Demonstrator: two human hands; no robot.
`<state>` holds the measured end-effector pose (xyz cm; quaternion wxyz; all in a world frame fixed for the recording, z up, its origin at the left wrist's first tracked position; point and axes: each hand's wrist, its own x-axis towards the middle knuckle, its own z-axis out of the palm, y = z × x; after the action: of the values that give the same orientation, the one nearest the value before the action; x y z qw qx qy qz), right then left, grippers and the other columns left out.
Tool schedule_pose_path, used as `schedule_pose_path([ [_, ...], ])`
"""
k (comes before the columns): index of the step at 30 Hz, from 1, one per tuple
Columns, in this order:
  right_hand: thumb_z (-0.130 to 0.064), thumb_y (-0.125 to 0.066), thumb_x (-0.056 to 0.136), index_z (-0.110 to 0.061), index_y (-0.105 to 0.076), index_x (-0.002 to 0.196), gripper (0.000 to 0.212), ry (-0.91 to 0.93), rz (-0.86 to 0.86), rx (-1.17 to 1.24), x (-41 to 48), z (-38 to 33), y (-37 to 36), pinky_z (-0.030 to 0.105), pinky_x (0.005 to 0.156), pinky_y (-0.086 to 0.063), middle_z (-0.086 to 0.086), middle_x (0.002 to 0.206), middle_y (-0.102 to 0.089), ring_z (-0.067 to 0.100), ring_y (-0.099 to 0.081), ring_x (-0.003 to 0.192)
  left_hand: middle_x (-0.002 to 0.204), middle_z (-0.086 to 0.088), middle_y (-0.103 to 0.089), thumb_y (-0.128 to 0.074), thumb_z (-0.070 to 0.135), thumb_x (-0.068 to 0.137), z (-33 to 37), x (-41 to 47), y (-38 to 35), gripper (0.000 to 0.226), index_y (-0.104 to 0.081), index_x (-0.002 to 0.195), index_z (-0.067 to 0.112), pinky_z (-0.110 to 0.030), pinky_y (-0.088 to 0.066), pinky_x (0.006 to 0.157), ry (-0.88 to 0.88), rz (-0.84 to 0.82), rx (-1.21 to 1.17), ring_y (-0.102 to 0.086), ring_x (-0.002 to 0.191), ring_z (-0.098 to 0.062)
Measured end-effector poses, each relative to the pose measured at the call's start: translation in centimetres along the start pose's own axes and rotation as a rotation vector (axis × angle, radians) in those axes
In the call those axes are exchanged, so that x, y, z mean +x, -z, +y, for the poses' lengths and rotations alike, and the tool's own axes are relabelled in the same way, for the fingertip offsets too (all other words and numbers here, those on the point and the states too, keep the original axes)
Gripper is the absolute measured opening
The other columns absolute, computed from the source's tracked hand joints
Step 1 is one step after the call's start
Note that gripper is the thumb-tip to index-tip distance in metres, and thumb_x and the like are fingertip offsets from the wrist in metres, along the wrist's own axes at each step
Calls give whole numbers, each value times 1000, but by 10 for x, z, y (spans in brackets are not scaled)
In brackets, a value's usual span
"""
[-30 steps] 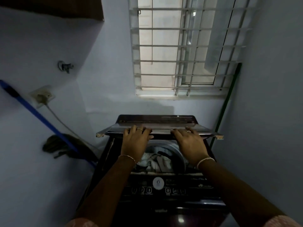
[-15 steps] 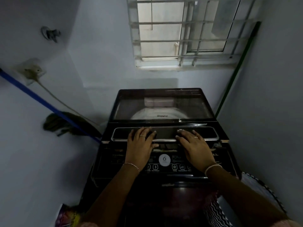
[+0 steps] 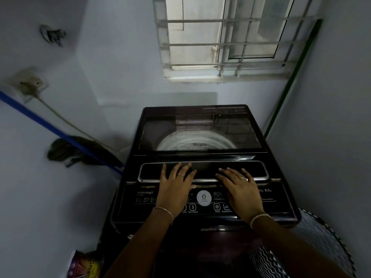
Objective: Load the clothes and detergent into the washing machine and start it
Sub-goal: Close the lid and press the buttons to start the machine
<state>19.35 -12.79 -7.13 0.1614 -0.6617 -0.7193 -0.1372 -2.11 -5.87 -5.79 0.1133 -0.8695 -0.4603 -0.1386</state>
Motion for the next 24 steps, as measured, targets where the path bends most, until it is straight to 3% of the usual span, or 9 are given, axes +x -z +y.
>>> schedule_pose_path([
  [7,-32,-47,89,-28,-65,120,36,-10,6,45,-2,-2,4,39,107,-30,-9,127,-64,13,-59,121,131,2,-61,-76,37,76,6,-1,0,52,-60,125,28,-61,-36,101,-3,-65,-27,-56,123,-23],
  [10,-28,-42,89,-24,-64,121,39,-45,6,161,-3,-2,5,32,109,-28,-7,128,-64,12,-59,120,138,2,-55,-78,29,74,5,-2,-1,61,-54,131,32,-63,-29,105,21,-143,-60,-52,128,-22],
  [13,-28,-37,90,-21,-64,120,41,-183,42,271,5,0,10,31,107,-34,-4,126,-65,12,-59,118,146,5,-45,-54,36,93,2,-1,3,44,-47,136,36,-59,-16,113,90,-145,-128,-40,137,-18],
  [16,-31,-35,93,-19,-64,119,41,-233,42,286,13,1,9,33,107,-36,0,125,-66,15,-59,118,153,10,-31,-28,47,100,0,1,6,45,-35,143,38,-53,-6,116,140,-171,-177,-23,144,-12],
  [24,-14,-62,84,-13,-67,111,27,-271,43,243,16,-8,-5,35,98,-43,4,119,-67,22,-59,115,152,7,-33,-33,47,99,10,3,0,45,-42,140,33,-52,-10,118,212,-165,-257,-21,144,-15],
])
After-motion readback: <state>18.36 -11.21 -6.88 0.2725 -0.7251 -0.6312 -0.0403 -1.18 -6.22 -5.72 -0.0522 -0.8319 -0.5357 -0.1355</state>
